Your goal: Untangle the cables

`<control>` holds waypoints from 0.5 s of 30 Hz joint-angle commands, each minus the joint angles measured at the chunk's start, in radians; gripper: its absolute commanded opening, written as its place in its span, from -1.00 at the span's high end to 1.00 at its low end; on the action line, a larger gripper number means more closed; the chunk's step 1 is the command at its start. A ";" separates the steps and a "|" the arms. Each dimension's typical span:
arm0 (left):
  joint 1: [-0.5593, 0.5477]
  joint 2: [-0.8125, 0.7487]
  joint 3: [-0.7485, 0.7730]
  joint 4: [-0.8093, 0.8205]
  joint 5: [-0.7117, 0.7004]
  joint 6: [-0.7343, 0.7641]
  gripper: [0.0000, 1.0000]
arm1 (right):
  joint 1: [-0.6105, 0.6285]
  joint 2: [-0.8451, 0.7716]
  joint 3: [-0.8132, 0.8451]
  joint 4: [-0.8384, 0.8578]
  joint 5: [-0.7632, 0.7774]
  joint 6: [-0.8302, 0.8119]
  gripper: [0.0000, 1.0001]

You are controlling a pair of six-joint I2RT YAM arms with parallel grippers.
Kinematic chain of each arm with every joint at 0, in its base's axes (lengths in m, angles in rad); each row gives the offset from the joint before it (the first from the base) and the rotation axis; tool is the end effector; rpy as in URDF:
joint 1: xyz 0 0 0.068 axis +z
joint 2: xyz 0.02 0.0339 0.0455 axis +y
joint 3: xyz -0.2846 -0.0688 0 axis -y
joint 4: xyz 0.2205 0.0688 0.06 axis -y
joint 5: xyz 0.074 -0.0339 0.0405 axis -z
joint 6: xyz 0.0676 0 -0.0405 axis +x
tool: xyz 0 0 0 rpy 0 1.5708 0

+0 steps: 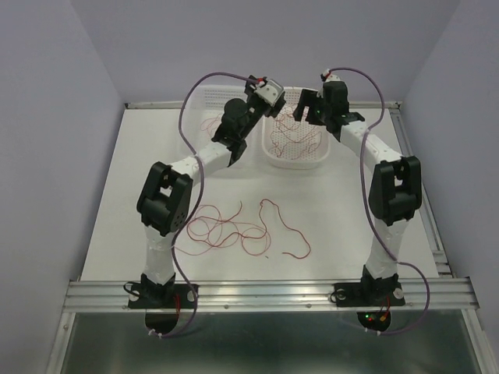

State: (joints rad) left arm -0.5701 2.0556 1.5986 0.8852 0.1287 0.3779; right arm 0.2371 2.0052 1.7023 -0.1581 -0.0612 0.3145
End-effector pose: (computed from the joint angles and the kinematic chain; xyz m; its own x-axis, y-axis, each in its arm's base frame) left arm 0.4207 -0.2800 0.3804 0.5587 0.0765 -0.8259 0.4599 0.8001 0.3852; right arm 0.4800 0.1203 0.3002 -0.5002 0.1968 -0.8433 -0.1398 0.9427 0.3029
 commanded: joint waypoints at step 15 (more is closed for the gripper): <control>-0.007 -0.704 -0.324 -0.765 0.267 0.326 -0.68 | 0.096 -0.411 -0.306 0.006 0.049 -0.032 -0.58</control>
State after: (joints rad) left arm -0.5701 1.4410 1.3262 0.3294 0.3000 0.6216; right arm 0.3069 1.6272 1.4948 -0.1722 -0.0311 0.2909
